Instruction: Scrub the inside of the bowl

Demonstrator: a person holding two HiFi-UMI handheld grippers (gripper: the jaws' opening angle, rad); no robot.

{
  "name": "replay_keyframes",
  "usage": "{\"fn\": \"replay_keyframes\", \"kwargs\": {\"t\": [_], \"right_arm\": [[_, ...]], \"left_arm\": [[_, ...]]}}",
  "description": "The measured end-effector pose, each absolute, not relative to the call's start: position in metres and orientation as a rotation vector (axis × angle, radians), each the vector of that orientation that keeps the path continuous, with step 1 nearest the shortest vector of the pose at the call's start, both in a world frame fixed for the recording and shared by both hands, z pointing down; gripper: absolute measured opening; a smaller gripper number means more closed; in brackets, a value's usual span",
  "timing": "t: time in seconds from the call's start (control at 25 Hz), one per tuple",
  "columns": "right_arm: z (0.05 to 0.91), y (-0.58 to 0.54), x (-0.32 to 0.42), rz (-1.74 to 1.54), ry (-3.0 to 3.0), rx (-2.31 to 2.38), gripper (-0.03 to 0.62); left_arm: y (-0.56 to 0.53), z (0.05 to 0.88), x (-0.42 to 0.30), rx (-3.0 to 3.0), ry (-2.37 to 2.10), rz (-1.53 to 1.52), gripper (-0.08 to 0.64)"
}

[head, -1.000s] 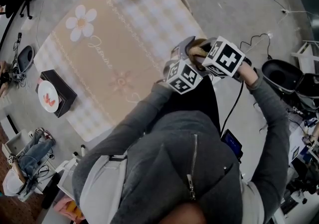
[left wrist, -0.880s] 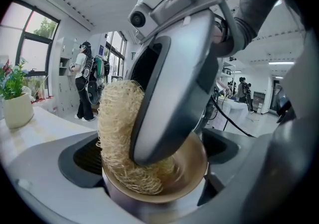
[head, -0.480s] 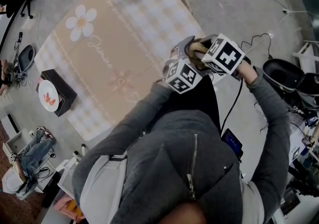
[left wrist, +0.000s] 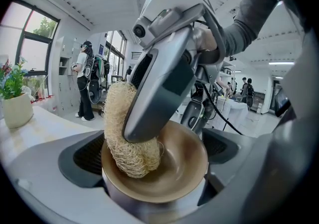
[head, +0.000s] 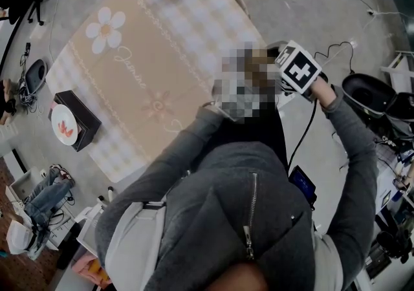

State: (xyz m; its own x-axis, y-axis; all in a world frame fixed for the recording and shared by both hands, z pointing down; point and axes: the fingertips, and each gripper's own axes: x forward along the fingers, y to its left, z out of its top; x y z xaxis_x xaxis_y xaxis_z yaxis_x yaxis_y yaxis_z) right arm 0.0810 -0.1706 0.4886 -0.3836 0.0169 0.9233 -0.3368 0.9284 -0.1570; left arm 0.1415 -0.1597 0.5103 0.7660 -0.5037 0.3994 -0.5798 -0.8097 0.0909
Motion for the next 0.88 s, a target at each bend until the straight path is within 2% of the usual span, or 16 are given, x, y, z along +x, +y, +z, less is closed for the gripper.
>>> {"fn": "replay_keyframes", "kwargs": {"t": [0.88], "right_arm": [[0.483,-0.177,0.107,0.409,-1.931,0.311,0.106]], "left_arm": [[-0.159,0.510,0.141,2.751,-0.852,0.537,0.594]]}}
